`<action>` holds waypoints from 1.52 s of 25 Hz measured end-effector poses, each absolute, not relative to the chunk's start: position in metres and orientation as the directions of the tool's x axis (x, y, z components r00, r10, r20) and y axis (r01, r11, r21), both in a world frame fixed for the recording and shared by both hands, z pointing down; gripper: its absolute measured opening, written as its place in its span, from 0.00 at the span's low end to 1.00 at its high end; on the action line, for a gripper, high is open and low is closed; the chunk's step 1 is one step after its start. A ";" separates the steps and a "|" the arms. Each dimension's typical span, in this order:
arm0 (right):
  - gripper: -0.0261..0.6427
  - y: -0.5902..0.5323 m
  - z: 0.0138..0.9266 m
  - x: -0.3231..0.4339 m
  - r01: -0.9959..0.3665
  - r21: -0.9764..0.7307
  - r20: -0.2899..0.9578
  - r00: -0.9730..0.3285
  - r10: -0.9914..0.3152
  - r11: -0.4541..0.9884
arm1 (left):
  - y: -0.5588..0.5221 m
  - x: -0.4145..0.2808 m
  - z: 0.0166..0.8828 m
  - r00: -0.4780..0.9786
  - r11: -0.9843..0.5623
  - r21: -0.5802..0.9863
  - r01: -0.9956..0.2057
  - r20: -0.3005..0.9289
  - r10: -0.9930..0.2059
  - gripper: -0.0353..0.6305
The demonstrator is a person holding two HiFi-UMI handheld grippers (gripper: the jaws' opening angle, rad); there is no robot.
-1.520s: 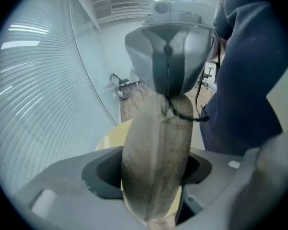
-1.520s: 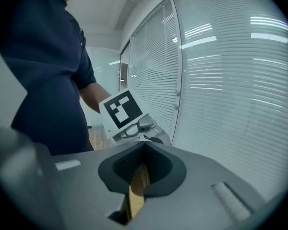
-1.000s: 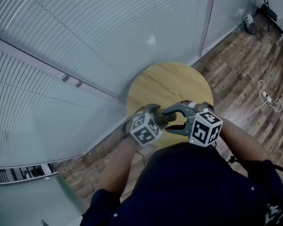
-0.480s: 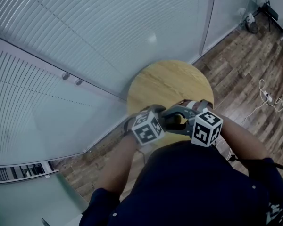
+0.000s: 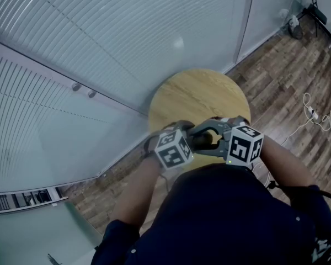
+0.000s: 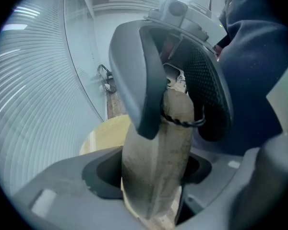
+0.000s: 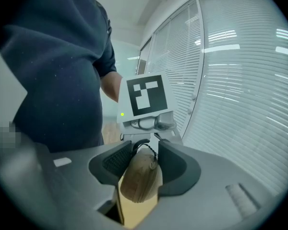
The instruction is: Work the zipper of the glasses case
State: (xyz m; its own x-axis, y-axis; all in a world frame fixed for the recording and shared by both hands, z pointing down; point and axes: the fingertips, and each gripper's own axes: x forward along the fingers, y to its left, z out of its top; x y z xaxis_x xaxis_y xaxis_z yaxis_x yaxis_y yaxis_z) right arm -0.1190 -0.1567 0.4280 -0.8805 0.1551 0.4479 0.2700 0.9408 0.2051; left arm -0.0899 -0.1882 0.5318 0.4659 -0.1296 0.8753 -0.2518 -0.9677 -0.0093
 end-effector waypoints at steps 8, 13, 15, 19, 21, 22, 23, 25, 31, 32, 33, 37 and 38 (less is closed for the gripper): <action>0.05 -0.178 0.405 -0.110 0.153 0.179 0.350 -0.933 0.082 0.972 | -0.193 -0.094 0.532 0.469 -0.961 -0.007 -0.277 0.872 -0.141 0.53; 0.05 -0.188 0.394 -0.103 0.094 0.142 0.317 -0.947 0.045 0.985 | -0.198 -0.098 0.526 0.507 -0.944 0.025 -0.329 0.848 -0.154 0.53; 0.05 -0.192 0.389 -0.099 0.076 0.113 0.274 -0.961 0.042 0.991 | -0.200 -0.096 0.521 0.537 -0.938 0.044 -0.345 0.829 -0.159 0.53; 0.05 -0.200 0.373 -0.093 0.053 0.057 0.131 -0.990 0.045 0.997 | -0.203 -0.084 0.505 0.630 -0.936 0.096 -0.340 0.762 -0.150 0.53; 0.05 -0.205 0.362 -0.090 0.040 0.002 0.038 -0.998 0.040 0.999 | -0.203 -0.078 0.493 0.690 -0.934 0.136 -0.330 0.710 -0.141 0.53; 0.05 -0.208 0.358 -0.087 0.031 -0.032 0.002 -1.000 0.031 0.999 | -0.203 -0.075 0.488 0.724 -0.932 0.161 -0.325 0.676 -0.136 0.52; 0.05 -0.212 0.355 -0.084 0.025 -0.065 -0.025 -0.999 0.023 0.998 | -0.203 -0.072 0.481 0.757 -0.929 0.186 -0.319 0.640 -0.132 0.51; 0.05 -0.216 0.350 -0.081 0.022 -0.108 -0.063 -0.998 0.016 0.994 | -0.201 -0.068 0.472 0.800 -0.927 0.216 -0.305 0.587 -0.126 0.51; 0.05 -0.214 0.329 -0.076 0.035 -0.177 -0.158 -0.987 0.006 0.984 | -0.192 -0.057 0.449 0.894 -0.918 0.316 -0.239 0.441 -0.080 0.50; 0.05 -0.215 0.324 -0.075 0.038 -0.192 -0.179 -0.984 0.003 0.981 | -0.192 -0.056 0.445 0.910 -0.917 0.327 -0.227 0.406 -0.081 0.50; 0.05 -0.216 0.319 -0.074 0.040 -0.205 -0.201 -0.980 -0.002 0.978 | -0.192 -0.056 0.441 0.925 -0.916 0.337 -0.220 0.370 -0.086 0.50; 0.05 -0.225 0.314 -0.063 0.014 -0.202 -0.214 -0.976 -0.030 0.979 | -0.200 -0.066 0.423 0.966 -0.896 0.394 -0.204 0.229 -0.120 0.50; 0.05 -0.226 0.315 -0.061 0.006 -0.198 -0.210 -0.977 -0.036 0.980 | -0.200 -0.067 0.419 0.972 -0.892 0.406 -0.197 0.202 -0.123 0.50</action>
